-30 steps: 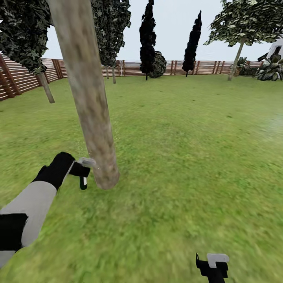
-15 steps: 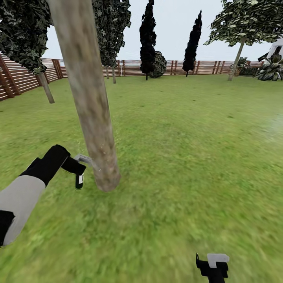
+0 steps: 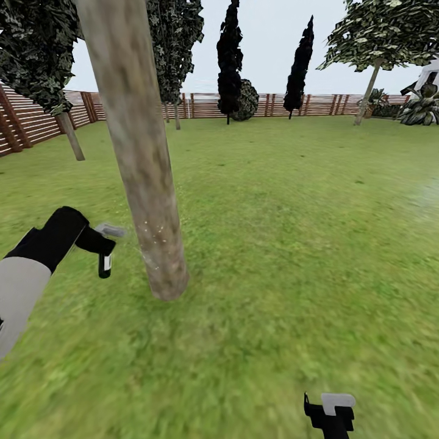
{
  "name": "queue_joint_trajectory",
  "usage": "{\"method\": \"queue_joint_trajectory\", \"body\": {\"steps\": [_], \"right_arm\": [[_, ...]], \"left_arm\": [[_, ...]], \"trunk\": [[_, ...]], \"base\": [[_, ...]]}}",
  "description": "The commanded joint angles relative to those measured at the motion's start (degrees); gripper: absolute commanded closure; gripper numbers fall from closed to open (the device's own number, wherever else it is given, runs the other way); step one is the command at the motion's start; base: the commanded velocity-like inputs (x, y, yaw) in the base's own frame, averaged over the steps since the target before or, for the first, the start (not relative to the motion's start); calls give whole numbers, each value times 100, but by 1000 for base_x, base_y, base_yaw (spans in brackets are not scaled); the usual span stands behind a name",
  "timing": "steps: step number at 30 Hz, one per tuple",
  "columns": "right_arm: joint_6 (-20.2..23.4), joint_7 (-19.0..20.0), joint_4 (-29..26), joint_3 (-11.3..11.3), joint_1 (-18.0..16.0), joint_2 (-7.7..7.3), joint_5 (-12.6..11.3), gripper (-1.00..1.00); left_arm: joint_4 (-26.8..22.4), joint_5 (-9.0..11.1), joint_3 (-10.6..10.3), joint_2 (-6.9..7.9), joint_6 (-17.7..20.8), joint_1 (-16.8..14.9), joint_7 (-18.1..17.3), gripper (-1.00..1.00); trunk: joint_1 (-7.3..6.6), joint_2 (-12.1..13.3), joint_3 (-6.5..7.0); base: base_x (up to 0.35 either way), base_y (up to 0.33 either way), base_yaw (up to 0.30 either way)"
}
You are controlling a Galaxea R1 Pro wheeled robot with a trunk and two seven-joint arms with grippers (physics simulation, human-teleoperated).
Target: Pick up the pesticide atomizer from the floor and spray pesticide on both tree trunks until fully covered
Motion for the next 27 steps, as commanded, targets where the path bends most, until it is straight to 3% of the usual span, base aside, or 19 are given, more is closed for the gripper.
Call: {"method": "queue_joint_trajectory", "body": {"steps": [1,3,4,5,7,9,12,16,21,27], "right_arm": [[-10,-32,1,-31,-4,3,61,-100],[-10,-32,1,-31,-5,3,61,-100],[-10,-32,1,-31,-5,3,61,-100],[-10,-30,1,-31,-4,3,61,-100],[-10,-30,1,-31,-4,3,61,-100],[-10,-28,1,-31,-4,3,61,-100],[-10,-30,1,-31,-4,3,61,-100],[-10,-31,-1,-31,-7,3,61,-100],[-10,-32,-1,-31,-4,3,61,-100],[-10,-32,0,-31,-4,12,61,-100]], "left_arm": [[-7,-28,-17,28,15,0,-58,100],[-8,-20,-14,-12,16,-16,-57,100],[-8,-15,-9,-87,16,-28,-57,100],[-8,-13,-4,-261,16,-30,-57,100],[-8,-13,41,-391,16,-41,-57,100],[-4,-24,351,-197,16,-61,-50,100],[6,-28,397,187,-14,45,-48,100],[-47,-36,426,180,-17,320,-56,100],[-68,-29,448,166,-2,337,-49,100],[-77,-20,459,166,6,338,-50,100]], "trunk": [[-1,-2,-5],[-1,-2,-5],[-1,-2,-5],[-1,-2,-5],[-1,-2,-5],[-1,-2,-5],[-1,-2,-5],[-1,-2,-5],[-1,-2,-5],[-1,-2,-5]], "base": [[0,0,0],[0,0,0],[0,0,0],[0,0,0],[0,0,0],[0,0,0],[0,0,0],[13,-71,0],[120,-264,12],[89,-272,242]]}}
